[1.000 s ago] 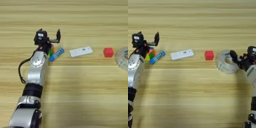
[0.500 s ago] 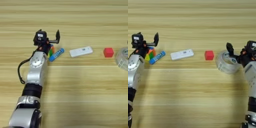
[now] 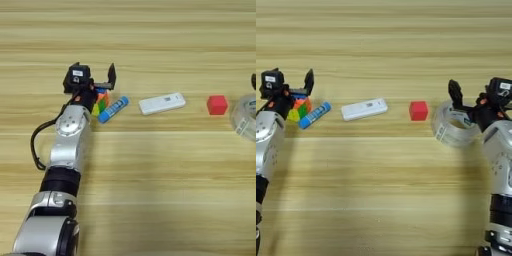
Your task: Move the objects on the table
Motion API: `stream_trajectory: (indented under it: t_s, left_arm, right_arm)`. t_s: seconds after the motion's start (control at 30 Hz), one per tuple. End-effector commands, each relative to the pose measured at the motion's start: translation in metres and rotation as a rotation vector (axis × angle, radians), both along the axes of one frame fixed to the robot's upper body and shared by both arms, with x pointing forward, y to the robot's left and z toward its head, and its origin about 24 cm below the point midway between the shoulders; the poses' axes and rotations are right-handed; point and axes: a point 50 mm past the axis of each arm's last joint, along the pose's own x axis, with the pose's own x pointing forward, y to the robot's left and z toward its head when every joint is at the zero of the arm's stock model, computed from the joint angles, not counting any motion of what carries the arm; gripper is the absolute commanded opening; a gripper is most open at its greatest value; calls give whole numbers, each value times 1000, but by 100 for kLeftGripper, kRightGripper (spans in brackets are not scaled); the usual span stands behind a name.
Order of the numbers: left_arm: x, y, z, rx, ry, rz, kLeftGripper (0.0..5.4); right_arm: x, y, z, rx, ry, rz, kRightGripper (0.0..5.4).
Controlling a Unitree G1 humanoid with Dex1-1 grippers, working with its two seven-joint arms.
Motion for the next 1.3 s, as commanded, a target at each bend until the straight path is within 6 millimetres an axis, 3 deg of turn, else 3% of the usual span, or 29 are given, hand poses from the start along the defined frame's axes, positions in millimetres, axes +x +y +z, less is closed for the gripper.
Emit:
stream_trajectory:
  t_s: [0.03, 0.63, 1.3]
  left_arm:
    - [-2, 5, -8, 41, 32, 9, 540]
    - [-12, 16, -29, 107, 118, 13, 540]
    - [-10, 9, -44, 125, 188, -51, 540]
  right_arm:
    - [0, 2, 2, -5, -16, -7, 538]
    - [0, 4, 3, 4, -19, -14, 538]
    - [-2, 4, 3, 5, -19, -10, 538]
